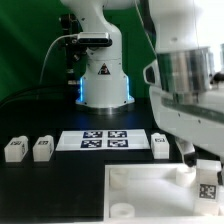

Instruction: Assemble one leg

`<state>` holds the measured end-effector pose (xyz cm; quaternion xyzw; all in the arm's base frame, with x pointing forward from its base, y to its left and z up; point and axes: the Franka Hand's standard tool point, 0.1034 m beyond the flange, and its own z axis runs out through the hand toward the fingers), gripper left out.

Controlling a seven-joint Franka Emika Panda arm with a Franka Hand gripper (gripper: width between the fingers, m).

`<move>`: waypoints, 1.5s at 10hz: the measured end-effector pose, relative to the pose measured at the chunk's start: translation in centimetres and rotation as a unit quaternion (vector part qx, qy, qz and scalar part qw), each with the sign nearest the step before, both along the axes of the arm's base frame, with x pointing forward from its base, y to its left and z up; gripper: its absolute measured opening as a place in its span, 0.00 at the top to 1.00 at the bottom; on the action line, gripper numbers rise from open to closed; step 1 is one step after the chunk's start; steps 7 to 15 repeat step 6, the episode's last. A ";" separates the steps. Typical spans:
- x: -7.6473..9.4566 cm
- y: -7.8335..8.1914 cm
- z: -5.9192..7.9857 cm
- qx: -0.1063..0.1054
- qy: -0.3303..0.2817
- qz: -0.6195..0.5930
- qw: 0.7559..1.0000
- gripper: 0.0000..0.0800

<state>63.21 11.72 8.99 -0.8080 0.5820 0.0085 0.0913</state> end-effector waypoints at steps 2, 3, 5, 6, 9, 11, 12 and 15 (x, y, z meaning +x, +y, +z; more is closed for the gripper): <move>-0.1 0.0 0.1 0.001 0.003 0.001 1.000 0.19; -0.1 0.0 0.1 0.001 0.003 0.001 1.000 0.19; -0.1 0.0 0.0 0.001 0.004 0.001 1.000 0.19; -0.1 0.0 0.0 0.001 0.004 0.001 1.000 0.19; -0.1 0.0 0.0 0.001 0.004 0.001 1.000 0.19; -0.1 0.0 0.0 0.001 0.004 0.001 1.000 0.19; -0.1 0.0 0.0 0.001 0.004 0.001 1.000 0.19; -0.1 0.0 0.0 0.001 0.004 0.001 1.000 0.19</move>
Offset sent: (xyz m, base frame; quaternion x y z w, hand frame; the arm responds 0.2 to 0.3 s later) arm 0.0000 0.0000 0.0000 0.0000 0.0000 0.0000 1.0000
